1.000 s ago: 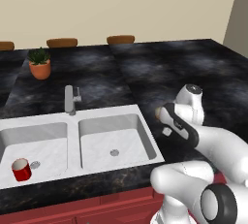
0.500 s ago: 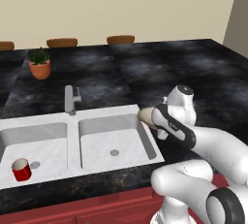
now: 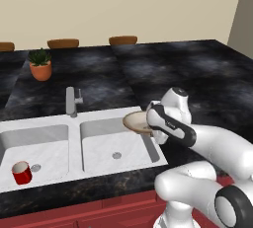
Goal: Place the mug in the left basin and the bowl in the right basin of the sink.
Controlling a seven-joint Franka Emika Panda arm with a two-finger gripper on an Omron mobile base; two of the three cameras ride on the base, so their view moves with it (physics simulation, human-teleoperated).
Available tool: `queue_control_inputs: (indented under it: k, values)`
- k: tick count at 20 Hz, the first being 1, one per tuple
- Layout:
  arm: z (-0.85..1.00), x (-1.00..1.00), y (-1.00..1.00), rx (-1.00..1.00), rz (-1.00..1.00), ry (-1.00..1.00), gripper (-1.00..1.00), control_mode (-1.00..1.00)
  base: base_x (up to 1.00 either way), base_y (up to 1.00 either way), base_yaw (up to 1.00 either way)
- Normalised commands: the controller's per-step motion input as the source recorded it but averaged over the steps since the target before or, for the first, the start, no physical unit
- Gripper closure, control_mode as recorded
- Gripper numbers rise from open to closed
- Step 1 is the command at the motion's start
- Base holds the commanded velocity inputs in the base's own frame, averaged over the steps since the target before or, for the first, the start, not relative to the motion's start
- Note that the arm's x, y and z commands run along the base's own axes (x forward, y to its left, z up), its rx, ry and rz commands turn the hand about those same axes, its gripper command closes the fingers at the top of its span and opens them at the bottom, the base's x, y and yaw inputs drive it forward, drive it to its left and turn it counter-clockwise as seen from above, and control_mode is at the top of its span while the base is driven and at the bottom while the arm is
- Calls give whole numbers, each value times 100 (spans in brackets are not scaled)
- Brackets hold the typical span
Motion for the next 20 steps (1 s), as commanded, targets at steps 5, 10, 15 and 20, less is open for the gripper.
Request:
queue_control_inputs:
  k: [5,10,15,20]
  values:
    - [0,20,52,-5,29,0,100,-100,0,0,0]
    - [0,37,49,-1,20,2,100,-100,0,0,0]
    - [-13,48,36,-1,16,1,100,-100,0,0,0]
    - [-32,42,29,-3,16,0,100,-100,0,0,0]
